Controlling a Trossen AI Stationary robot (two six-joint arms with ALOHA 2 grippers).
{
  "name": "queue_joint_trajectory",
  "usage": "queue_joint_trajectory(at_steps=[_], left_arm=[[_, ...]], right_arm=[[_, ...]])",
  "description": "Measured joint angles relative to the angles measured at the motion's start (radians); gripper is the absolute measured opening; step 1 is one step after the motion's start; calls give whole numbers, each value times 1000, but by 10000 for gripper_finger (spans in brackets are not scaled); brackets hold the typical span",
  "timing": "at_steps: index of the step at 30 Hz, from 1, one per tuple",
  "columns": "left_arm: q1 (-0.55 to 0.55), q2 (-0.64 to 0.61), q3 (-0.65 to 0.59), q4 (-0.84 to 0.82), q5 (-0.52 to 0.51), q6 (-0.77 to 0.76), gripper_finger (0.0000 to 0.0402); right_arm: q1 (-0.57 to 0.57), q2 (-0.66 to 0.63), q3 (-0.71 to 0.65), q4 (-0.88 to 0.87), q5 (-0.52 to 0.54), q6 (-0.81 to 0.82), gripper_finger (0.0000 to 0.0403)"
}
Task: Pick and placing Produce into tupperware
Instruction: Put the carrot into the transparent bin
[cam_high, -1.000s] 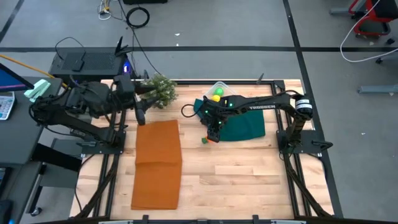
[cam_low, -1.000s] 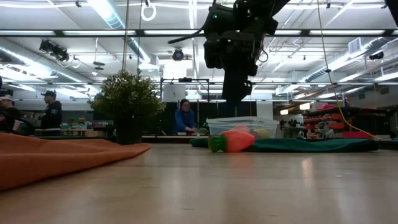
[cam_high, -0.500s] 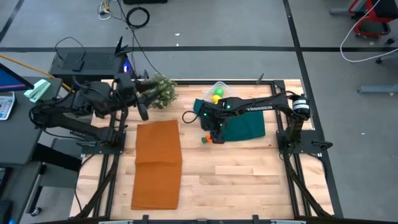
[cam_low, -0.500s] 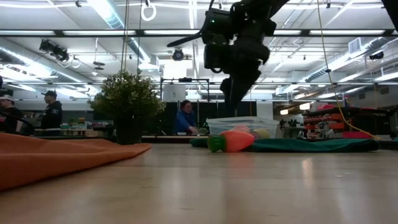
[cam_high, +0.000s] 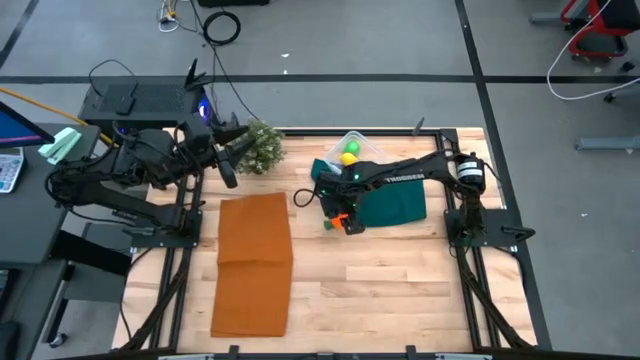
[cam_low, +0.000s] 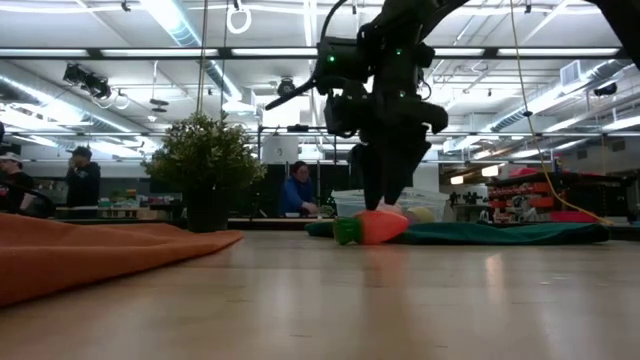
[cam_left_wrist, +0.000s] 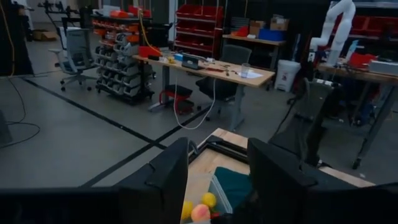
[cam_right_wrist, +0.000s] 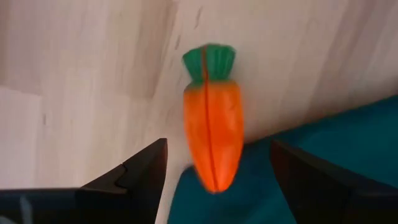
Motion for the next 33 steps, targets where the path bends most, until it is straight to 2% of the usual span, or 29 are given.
queue_joint_trajectory(at_steps=[16,21,30,33], left_arm=[[15,-66,0,-15,-3,33,166],[15,-80,0,-15,-3,64,165],[15,-94,0,-28,-3,79,161],[15,-94,0,-36,-3,82,160]], right_arm=[[62,66,0,2,22,23,240],[61,73,0,21,27,55,207],[61,71,0,17,29,84,119],[62,71,0,18,29,85,103]])
